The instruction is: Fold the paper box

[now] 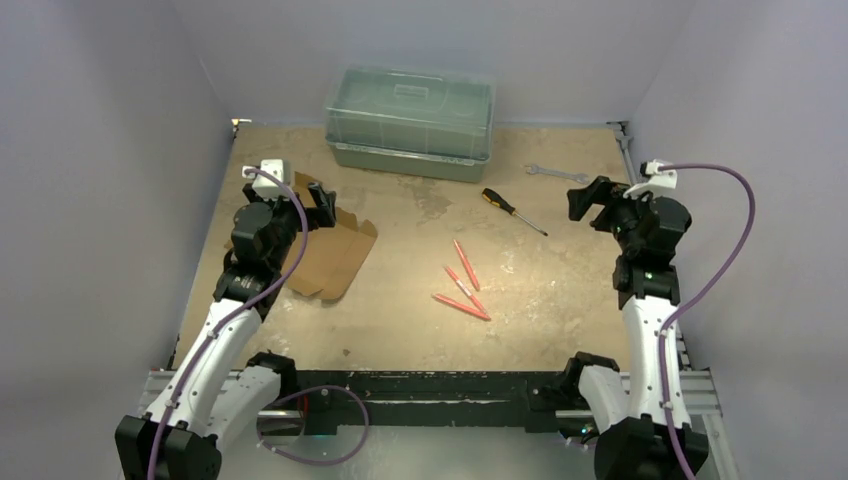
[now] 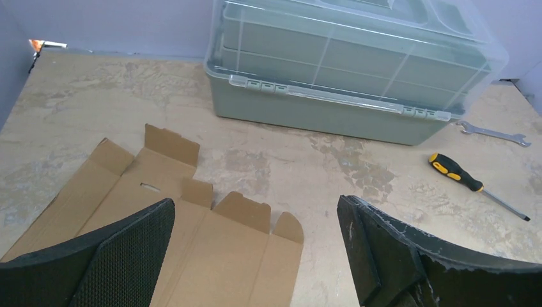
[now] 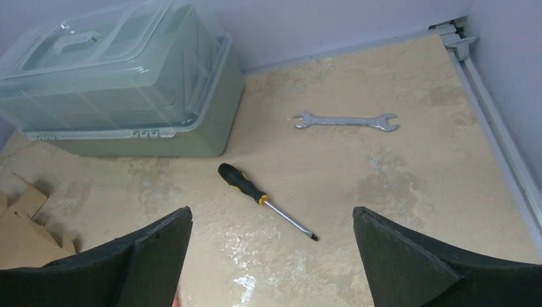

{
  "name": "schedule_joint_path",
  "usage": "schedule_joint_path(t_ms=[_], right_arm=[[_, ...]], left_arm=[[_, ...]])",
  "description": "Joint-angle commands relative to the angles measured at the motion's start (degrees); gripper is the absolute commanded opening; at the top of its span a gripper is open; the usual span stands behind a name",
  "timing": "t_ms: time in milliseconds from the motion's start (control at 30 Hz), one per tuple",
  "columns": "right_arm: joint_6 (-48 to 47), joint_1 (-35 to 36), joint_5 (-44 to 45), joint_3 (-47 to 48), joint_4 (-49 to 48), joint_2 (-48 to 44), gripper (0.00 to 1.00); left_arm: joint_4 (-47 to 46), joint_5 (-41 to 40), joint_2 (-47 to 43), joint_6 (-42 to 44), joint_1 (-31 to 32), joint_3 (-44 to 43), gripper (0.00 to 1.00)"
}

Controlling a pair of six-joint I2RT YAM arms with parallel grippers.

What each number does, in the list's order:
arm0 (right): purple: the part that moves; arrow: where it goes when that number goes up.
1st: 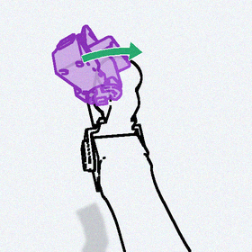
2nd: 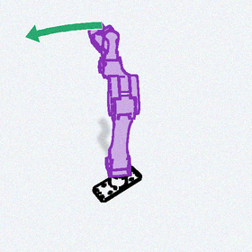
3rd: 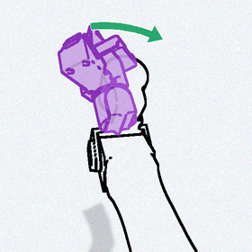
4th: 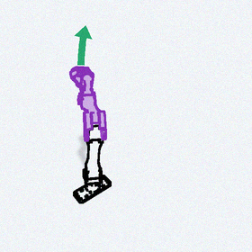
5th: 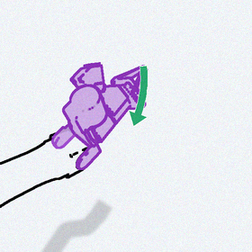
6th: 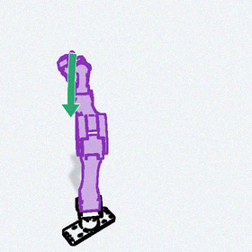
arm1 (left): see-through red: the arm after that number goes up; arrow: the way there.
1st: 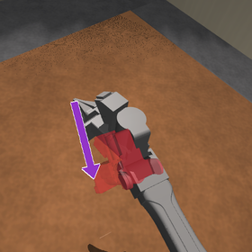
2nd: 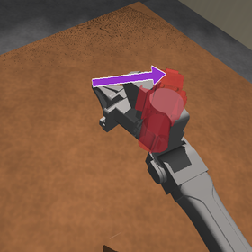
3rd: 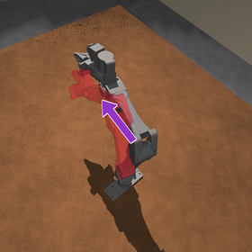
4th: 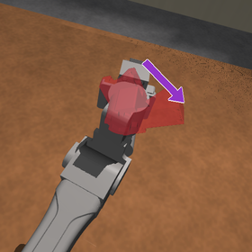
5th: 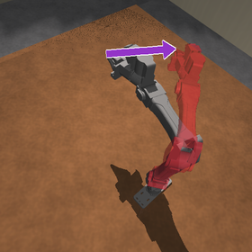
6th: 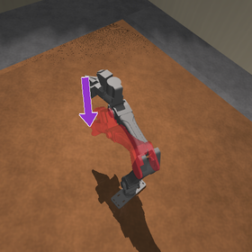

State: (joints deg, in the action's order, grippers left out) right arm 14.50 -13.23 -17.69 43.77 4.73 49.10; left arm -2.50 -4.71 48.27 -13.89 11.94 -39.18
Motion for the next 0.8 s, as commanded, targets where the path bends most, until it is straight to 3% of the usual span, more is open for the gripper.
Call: schedule_joint_path(t_ms=[0,233,500,767], right_arm=[[0.8,-1.6,-1.9,2.7,-1.3,-1.7,0.99],[-2.8,-1.9,-6.1,1.0,-2.7,0.0,0.99],[-14.0,-2.0,-15.0,-4.1,-4.5,-2.4,0.99],[-22.2,-2.0,-22.5,-3.4,-1.2,-2.0,0.99]], left_arm=[[-2.8,2.8,-0.4,-0.2,-1.2,-1.1,0.99],[-3.7,4.2,0.9,-1.5,-2.5,-1.0,0.99],[-2.9,8.5,4.0,-3.5,-2.5,-1.3,0.99],[-0.3,11.1,6.0,-2.9,-2.4,-1.9,0.98]])
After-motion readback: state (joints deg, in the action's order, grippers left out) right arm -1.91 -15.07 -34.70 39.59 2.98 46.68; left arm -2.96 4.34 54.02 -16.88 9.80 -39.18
